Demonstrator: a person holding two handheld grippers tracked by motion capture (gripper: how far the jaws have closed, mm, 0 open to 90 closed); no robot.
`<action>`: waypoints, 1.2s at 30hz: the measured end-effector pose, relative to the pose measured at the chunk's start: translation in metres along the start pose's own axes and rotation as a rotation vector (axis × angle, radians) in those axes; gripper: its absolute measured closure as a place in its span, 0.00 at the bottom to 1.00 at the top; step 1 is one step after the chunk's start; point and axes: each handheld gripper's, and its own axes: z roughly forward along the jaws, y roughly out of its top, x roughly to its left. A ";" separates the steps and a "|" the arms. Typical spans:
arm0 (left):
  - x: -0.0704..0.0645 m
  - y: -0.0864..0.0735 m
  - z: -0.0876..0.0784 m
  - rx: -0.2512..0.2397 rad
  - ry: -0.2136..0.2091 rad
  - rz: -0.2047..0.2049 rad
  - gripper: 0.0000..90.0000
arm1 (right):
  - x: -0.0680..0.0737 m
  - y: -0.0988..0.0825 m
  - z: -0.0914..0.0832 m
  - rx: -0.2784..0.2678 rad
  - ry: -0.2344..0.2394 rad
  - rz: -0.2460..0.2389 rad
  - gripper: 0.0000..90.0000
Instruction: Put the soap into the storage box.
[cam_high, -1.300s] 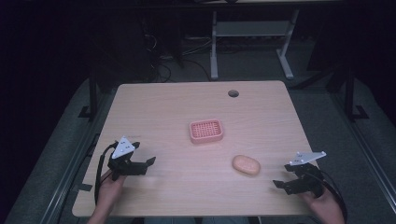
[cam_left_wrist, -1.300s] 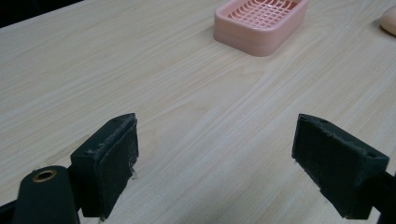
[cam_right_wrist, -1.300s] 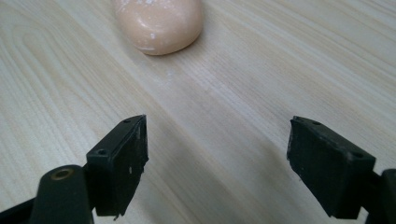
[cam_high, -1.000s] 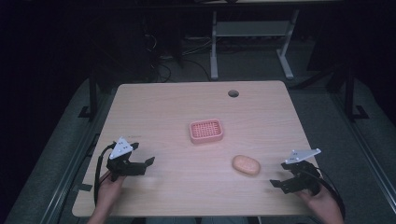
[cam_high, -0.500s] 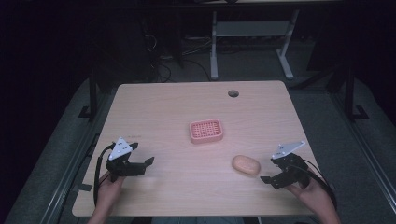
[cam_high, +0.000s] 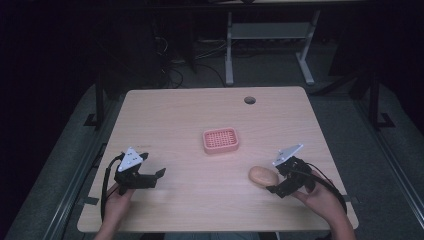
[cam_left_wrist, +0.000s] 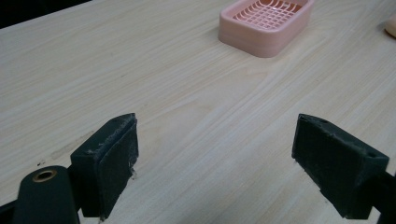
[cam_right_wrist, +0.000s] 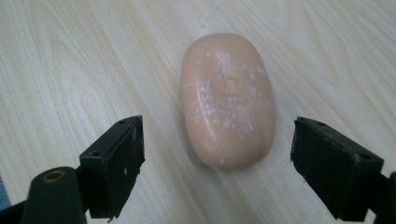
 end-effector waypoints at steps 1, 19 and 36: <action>0.000 0.000 0.000 0.000 0.000 0.000 0.16 | 0.000 0.004 0.002 0.007 -0.001 -0.021 0.18; 0.001 0.001 0.002 0.009 0.009 0.003 0.16 | -0.010 0.032 0.029 0.157 0.014 -0.062 0.21; 0.002 0.002 0.000 -0.002 0.020 -0.009 0.16 | -0.013 0.044 0.047 0.268 0.043 -0.082 0.32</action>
